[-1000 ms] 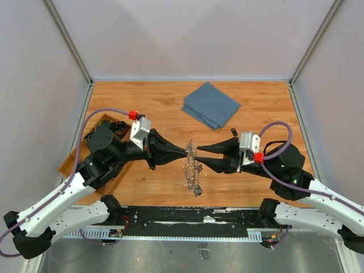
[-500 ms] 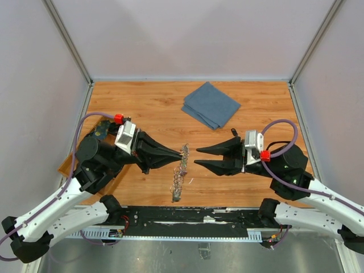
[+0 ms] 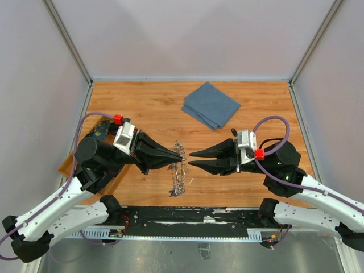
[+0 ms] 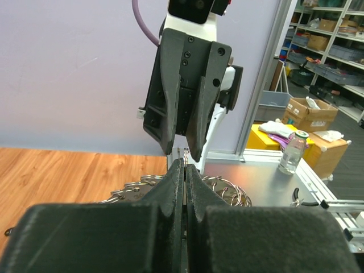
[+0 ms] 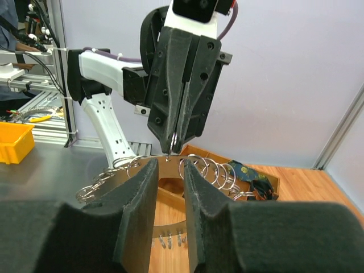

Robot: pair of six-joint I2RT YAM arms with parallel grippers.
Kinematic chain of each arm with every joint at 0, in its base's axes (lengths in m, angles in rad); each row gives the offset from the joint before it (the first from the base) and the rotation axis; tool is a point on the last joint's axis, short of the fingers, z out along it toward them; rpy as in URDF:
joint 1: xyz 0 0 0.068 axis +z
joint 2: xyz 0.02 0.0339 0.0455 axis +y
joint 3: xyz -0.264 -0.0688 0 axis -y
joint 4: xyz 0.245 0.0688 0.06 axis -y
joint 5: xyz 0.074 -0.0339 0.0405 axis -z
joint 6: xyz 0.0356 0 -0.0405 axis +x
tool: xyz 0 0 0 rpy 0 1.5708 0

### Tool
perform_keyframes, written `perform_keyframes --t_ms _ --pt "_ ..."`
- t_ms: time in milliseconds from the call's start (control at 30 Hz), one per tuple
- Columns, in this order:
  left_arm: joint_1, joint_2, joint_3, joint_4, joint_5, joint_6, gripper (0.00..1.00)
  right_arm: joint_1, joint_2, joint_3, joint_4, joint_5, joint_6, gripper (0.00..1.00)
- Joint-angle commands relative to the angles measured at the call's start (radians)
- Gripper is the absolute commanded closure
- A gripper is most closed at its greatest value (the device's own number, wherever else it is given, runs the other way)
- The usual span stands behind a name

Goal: Put the keys on the keyring

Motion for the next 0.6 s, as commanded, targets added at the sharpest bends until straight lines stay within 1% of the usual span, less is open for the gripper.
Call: perform_keyframes --t_ms 0,433,567 --pt "-0.007 -0.005 0.009 0.066 0.008 -0.002 0.99 0.001 -0.003 0.033 0.077 -0.018 0.023 0.75" --pt "-0.006 0.010 0.012 0.074 0.021 -0.005 0.99 0.001 0.034 0.033 0.094 -0.027 0.051 0.77" --pt "-0.007 0.010 0.011 0.076 0.020 -0.006 0.99 0.003 0.045 0.036 0.094 -0.039 0.057 0.80"
